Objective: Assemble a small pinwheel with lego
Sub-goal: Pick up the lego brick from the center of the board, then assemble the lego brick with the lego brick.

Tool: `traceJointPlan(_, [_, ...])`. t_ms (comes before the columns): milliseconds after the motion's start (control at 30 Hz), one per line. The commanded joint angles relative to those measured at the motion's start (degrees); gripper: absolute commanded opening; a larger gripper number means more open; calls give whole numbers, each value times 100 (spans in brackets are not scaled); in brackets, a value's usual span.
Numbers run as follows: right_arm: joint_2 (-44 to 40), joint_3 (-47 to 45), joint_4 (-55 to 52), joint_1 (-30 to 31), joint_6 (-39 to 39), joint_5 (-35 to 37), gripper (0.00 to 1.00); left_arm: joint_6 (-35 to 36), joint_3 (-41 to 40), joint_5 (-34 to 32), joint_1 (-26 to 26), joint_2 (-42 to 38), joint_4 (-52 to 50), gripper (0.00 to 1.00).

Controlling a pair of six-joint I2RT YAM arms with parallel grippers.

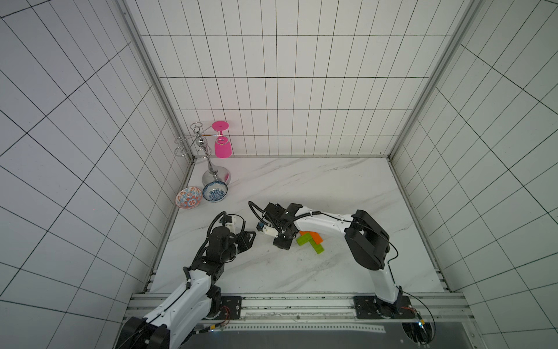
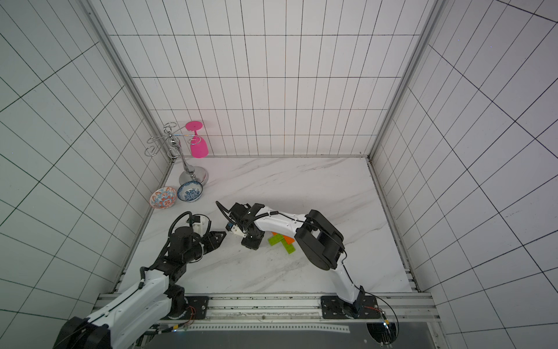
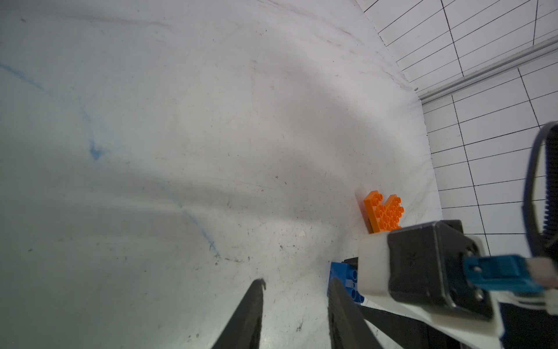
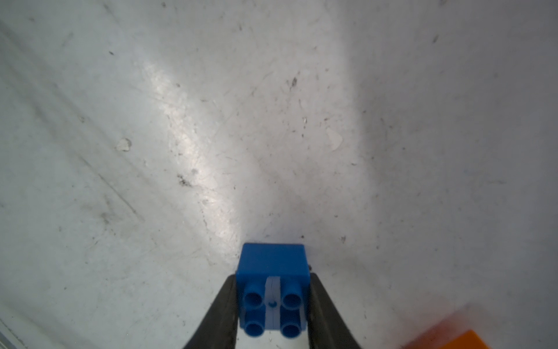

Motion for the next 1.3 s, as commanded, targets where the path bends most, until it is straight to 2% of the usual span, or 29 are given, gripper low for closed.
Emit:
traceJointPlan(0, [-333, 138, -137, 23, 91, -46, 33, 116, 69, 69, 20, 17, 6, 38])
traceJointPlan(100, [-602, 55, -45, 26, 385, -172, 31, 293, 168, 236, 26, 32, -64, 38])
traceJointPlan(200, [-1082, -210, 95, -25, 980, 154, 27, 322, 222, 340, -109, 72, 133, 38])
traceJointPlan(333, [-1717, -717, -54, -460, 1713, 293, 25, 404, 525, -413, -1139, 365, 361, 38])
traceJointPlan(467, [-2090, -1254, -308, -840, 2157, 678, 26, 353, 1088, -953, -2260, 1469, 987, 38])
traceJointPlan(633, [-2243, -1633, -329, -1389, 2293, 640, 24, 245, 1697, -1021, -2933, 2786, 1747, 37])
traceJointPlan(867, [-1847, -1438, -344, -1417, 2221, 686, 23, 157, 2121, -962, -3155, 3605, 2062, 37])
traceJointPlan(1267, [-1540, -1272, -284, -1403, 2157, 408, 21, 129, 2046, -944, -3157, 3665, 2103, 37])
